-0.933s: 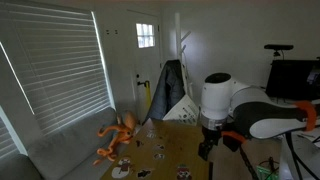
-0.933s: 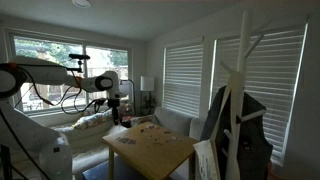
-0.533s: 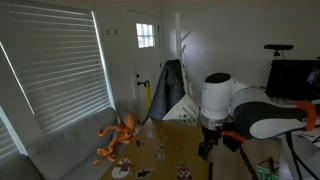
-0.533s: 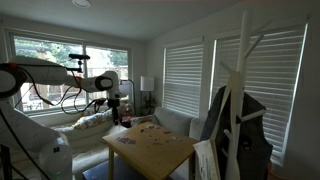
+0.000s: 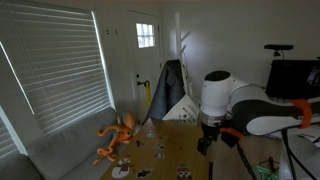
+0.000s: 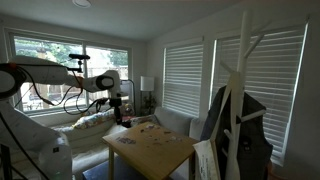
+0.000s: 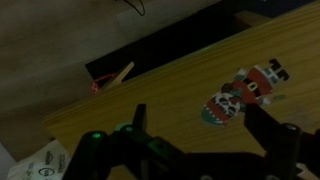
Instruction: Move the tote bag to two different stocks on the coat hanger
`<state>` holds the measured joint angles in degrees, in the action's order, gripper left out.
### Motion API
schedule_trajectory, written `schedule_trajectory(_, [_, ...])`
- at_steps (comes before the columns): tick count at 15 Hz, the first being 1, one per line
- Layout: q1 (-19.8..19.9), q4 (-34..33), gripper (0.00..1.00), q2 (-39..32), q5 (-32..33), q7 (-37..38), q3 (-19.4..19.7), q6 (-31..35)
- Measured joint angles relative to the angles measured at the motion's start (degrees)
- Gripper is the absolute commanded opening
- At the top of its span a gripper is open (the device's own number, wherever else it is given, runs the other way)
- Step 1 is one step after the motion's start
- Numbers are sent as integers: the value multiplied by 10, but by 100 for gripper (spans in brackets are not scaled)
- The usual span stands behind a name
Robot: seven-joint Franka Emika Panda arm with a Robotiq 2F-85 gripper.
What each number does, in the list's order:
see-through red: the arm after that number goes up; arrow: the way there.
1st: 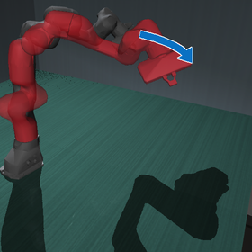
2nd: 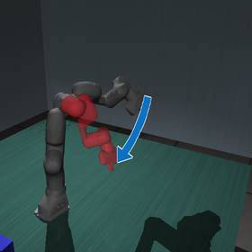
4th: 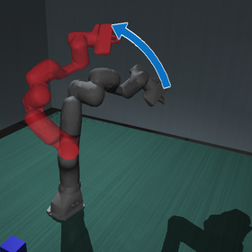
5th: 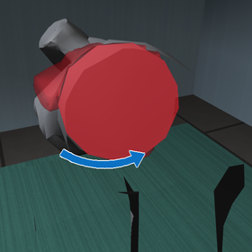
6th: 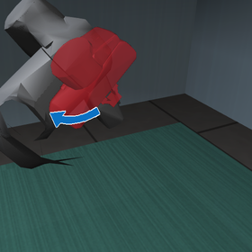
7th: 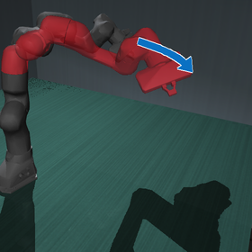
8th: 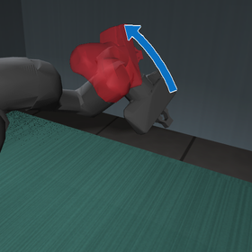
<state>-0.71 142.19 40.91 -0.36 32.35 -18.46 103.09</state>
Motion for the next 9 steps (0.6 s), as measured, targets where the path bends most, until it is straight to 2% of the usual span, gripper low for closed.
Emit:
schedule_trajectory(5, [77,-38,100,3,111,4,54,42])
schedule_trajectory(9, [139,-75,100,2,185,5,99,119])
